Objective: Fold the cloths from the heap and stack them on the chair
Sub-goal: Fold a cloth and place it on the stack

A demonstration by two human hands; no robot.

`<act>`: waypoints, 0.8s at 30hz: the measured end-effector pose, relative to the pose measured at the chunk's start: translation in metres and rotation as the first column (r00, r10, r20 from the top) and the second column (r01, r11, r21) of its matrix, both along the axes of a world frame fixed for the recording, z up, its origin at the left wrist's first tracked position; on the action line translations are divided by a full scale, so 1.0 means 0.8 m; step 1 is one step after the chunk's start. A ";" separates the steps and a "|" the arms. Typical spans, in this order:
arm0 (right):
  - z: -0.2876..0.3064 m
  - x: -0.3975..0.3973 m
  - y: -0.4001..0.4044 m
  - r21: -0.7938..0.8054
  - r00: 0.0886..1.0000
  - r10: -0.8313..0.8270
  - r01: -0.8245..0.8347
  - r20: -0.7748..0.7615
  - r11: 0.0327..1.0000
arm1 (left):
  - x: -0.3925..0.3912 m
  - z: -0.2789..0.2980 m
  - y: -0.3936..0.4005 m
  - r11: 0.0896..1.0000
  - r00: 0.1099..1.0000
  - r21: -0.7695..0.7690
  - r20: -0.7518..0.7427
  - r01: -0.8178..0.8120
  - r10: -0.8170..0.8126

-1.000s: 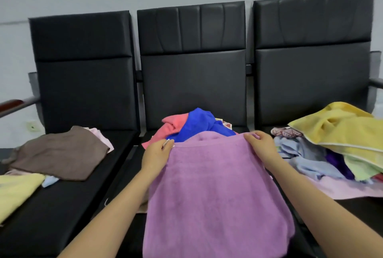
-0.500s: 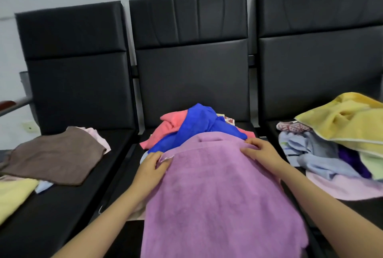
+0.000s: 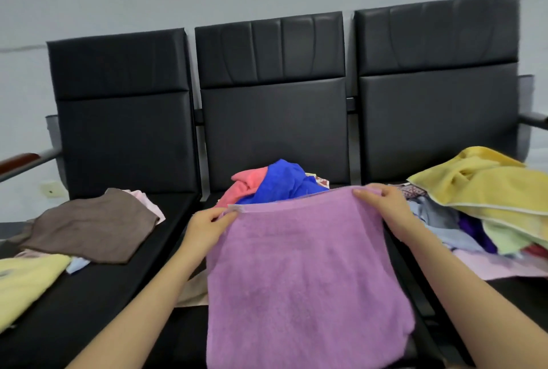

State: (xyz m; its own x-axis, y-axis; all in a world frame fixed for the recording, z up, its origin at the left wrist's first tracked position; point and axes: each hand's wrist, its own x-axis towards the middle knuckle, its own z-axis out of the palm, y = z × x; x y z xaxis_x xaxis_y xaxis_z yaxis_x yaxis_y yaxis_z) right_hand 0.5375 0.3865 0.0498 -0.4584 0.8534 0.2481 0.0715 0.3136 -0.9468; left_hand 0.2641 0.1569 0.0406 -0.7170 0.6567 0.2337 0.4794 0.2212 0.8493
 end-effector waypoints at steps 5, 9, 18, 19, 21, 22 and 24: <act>0.109 0.019 -0.029 0.065 0.974 -0.070 0.086 -0.218 0.994 | 0.019 0.101 -0.025 0.994 0.965 -0.008 -0.239 0.106 -0.105; 0.192 0.029 -0.043 0.131 0.931 -0.114 0.168 -0.346 0.977 | 0.035 0.180 -0.045 0.954 0.883 -0.139 -0.363 0.265 -0.298; 0.248 0.049 -0.061 0.220 0.965 -0.112 0.165 -0.236 0.962 | 0.063 0.208 -0.070 0.924 0.924 -0.205 -0.142 0.323 -0.355; 0.249 0.055 -0.065 0.216 0.967 -0.112 0.162 -0.229 0.963 | 0.063 0.213 -0.076 0.934 0.935 -0.170 -0.117 0.314 -0.336; 0.253 0.065 -0.075 0.226 0.974 -0.090 0.138 -0.210 0.964 | 0.060 0.226 -0.088 0.943 0.945 -0.112 -0.066 0.313 -0.321; 0.255 0.072 -0.082 0.239 0.978 -0.078 0.124 -0.193 0.963 | 0.062 0.233 -0.096 0.944 0.944 -0.091 -0.061 0.318 -0.324; 0.262 0.083 -0.094 0.253 0.983 -0.059 0.103 -0.174 0.962 | 0.063 0.246 -0.109 0.948 0.943 -0.075 -0.103 0.311 -0.317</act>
